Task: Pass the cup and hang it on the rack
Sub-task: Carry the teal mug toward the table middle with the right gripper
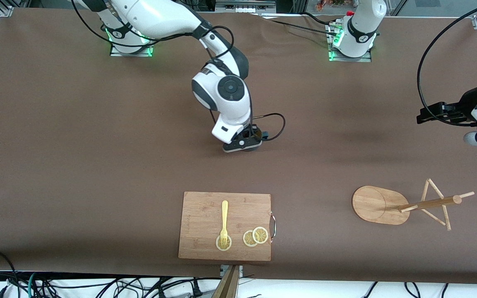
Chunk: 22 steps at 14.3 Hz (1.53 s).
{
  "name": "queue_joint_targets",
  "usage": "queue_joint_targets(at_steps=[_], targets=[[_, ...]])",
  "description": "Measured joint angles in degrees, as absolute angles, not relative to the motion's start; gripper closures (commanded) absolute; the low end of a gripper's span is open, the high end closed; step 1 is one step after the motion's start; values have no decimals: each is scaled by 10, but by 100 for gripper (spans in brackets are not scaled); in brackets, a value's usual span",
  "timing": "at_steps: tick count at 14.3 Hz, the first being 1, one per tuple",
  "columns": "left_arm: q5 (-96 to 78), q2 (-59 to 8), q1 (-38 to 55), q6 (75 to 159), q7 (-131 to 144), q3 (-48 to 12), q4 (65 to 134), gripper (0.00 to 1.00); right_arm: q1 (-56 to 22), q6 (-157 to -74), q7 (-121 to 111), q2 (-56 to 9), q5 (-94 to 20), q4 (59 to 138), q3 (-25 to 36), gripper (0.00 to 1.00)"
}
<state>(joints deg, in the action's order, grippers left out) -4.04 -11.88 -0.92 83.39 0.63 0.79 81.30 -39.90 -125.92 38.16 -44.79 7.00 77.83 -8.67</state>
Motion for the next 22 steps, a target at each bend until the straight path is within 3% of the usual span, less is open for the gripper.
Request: queue_joint_targets(at_steps=[3, 4, 5, 6, 7, 14, 22], targets=[[-40, -123, -8, 835, -30, 8, 815, 0, -419, -1260, 388, -457, 72, 771, -74, 100], [-40, -127, -9, 836, -57, 8, 817, 0, -424, -1265, 390, -460, 72, 771, -69, 76], [-40, -131, -9, 838, -85, 8, 821, 0, -428, -1274, 399, -464, 72, 771, -64, 62], [-40, -135, -11, 841, -114, 9, 826, 0, -431, -1284, 412, -468, 72, 771, -62, 53], [-40, -137, -12, 841, -139, 10, 831, 0, -434, -1292, 426, -472, 74, 771, -60, 1], [-40, -140, -12, 841, -284, 12, 890, 0, -443, -1281, 439, -466, 123, 756, -56, 0], [-103, -131, -6, 857, -423, -6, 957, 0, -390, -1032, 320, -312, 89, 742, -45, 0]])
